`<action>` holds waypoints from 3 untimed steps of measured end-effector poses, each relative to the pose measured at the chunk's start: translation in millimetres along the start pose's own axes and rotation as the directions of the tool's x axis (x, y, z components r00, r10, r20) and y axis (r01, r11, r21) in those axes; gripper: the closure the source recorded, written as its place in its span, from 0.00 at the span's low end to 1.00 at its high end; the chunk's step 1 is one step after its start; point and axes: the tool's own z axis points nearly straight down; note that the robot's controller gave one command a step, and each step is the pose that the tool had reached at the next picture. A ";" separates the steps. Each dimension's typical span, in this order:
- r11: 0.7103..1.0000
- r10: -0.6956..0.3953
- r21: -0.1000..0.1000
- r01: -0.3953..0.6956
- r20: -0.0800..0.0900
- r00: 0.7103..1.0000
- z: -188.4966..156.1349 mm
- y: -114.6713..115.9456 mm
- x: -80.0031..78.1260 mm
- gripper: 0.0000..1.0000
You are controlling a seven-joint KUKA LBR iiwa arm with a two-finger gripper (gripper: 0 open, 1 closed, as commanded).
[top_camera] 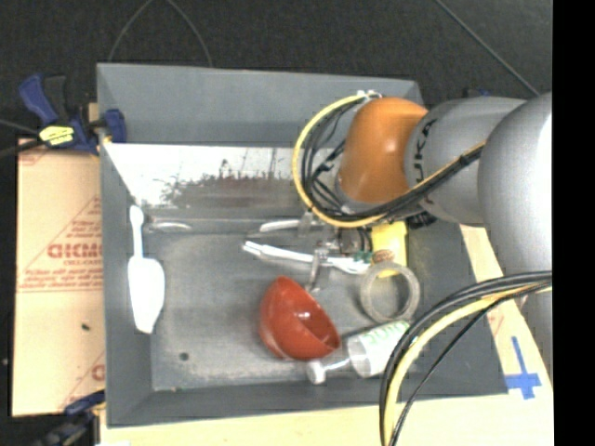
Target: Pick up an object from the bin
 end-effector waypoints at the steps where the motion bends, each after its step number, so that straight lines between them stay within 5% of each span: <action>1: 0.999 0.048 0.004 -0.048 0.009 0.999 7.6 -13.0 7.8 0.00; 2: 0.976 0.217 0.000 -0.217 0.009 0.976 4.8 12.0 3.8 1.00; 3: 0.976 0.216 0.001 -0.216 0.009 0.976 4.8 11.9 3.8 1.00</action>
Offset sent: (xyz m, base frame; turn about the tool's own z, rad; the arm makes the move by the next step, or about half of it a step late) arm -0.0041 0.0133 -0.0060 0.2220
